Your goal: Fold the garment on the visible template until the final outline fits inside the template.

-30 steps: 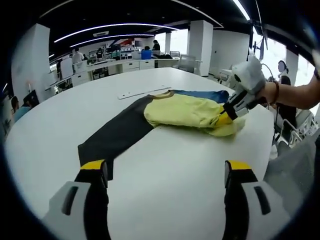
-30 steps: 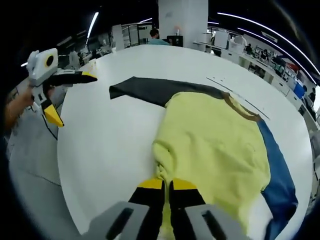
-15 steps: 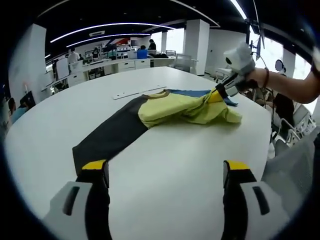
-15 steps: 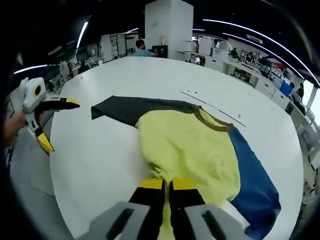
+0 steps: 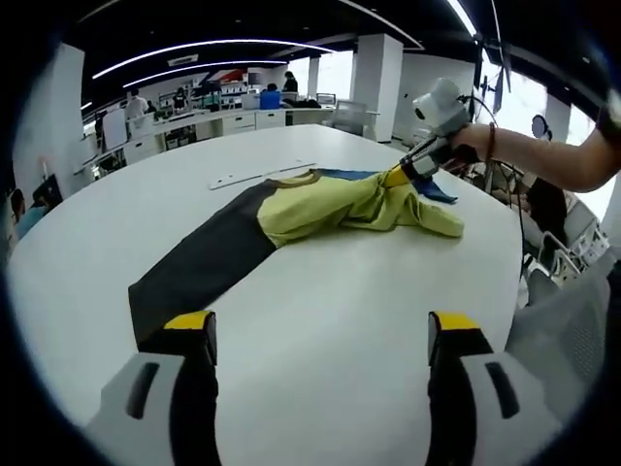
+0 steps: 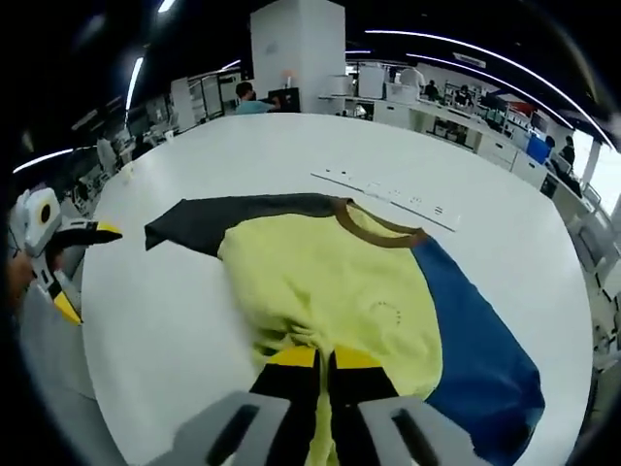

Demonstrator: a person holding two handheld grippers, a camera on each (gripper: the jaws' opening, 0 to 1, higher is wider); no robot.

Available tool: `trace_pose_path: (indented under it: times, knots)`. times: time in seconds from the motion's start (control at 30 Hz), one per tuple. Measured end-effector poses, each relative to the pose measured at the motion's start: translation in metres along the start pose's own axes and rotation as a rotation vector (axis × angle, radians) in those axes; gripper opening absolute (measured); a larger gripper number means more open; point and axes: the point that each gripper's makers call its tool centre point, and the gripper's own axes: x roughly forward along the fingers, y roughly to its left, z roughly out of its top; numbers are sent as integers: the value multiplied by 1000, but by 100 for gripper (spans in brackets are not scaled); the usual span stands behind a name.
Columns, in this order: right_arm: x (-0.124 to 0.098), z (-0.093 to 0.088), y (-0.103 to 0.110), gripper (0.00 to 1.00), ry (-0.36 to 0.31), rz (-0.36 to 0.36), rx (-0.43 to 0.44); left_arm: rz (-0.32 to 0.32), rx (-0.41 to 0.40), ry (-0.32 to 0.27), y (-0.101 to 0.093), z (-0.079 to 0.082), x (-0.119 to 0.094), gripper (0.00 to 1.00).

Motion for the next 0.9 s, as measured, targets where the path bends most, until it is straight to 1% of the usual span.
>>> trace_pose_path:
  times: [0.07,0.23,0.47,0.7,0.9]
  knots:
    - [5,-1,-5,0,5,-9,13,-2,-5,-1,-1,1,2,84]
    - [19,-7,-15,0,31,-23,21,-11,-4,-4,-4,3,7,84]
    - [31,-13,-21,0,58,-26,22,-16,-7,-7,-6,5,7,85]
    - [39,-23,-24,0,90,-14,56,-15,-15,-7,-7,5,5,85]
    - [41,-25,-24,0,91,1,82,-11,-17,-11,-7,5,3,85]
